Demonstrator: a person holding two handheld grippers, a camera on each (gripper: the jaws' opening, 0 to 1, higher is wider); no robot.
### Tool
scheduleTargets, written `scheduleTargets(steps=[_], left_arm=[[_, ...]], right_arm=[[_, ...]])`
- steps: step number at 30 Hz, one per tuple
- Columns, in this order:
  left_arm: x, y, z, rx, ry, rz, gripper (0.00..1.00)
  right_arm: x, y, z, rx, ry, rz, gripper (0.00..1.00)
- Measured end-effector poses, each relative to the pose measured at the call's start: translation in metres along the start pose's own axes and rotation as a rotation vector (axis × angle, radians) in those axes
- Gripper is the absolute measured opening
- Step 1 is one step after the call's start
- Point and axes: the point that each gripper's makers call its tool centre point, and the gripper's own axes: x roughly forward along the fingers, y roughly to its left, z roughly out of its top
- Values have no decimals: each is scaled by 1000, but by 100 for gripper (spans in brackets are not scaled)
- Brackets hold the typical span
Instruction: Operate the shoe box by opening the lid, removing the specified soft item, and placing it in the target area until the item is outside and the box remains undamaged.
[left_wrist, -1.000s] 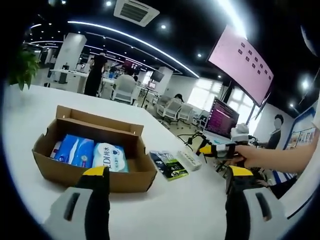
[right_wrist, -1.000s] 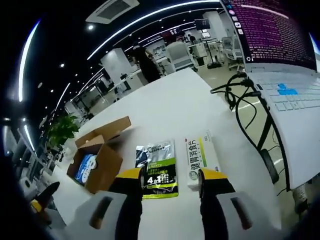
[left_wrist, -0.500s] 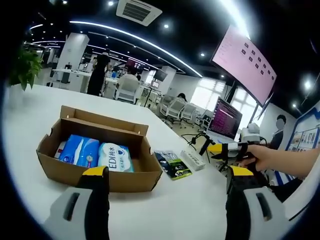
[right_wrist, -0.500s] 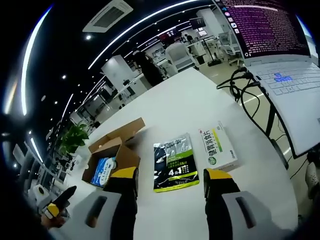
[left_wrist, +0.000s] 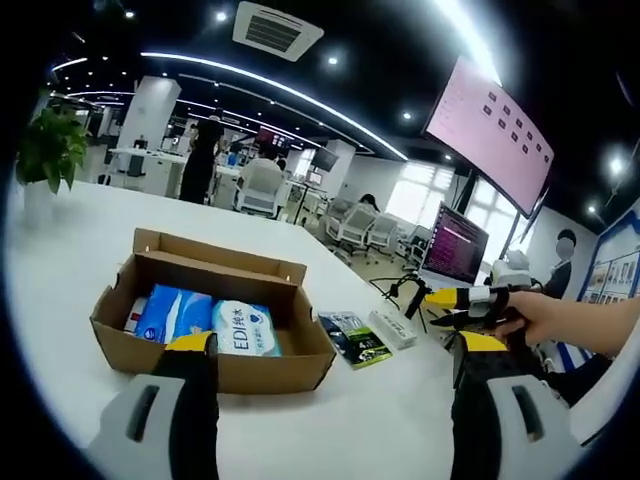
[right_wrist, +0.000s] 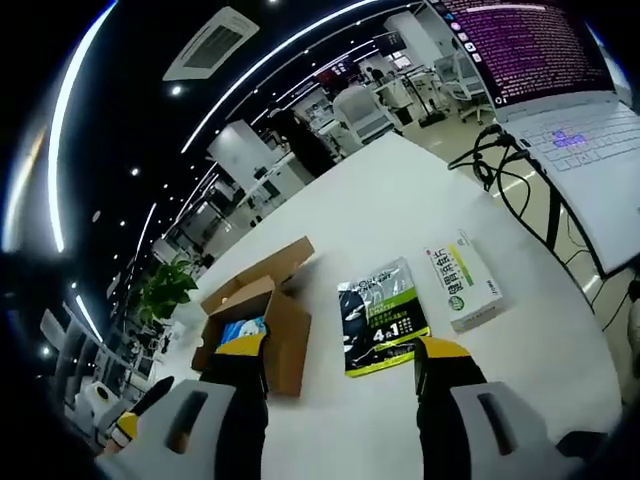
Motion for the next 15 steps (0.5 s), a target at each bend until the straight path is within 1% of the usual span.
scheduleTargets(steps=[3,8,10,12,15], left_arm=[[-7,1,4,-4,-22,6,99],[-20,2,6,10,-23,9,99],[-26,4,8,21,-27,14,99],[-30,7,11,24,-35,20,99],[-38,13,17,23,-58,36,99]], right_arm=[[-4,5,-1,-26,20,-3,58],[-12,18,3,-23,8,6,57],[-11,21,3,-25,9,11,57],[-11,29,1,-33,14,18,57],[-6,34,-2,-38,25,24,57]])
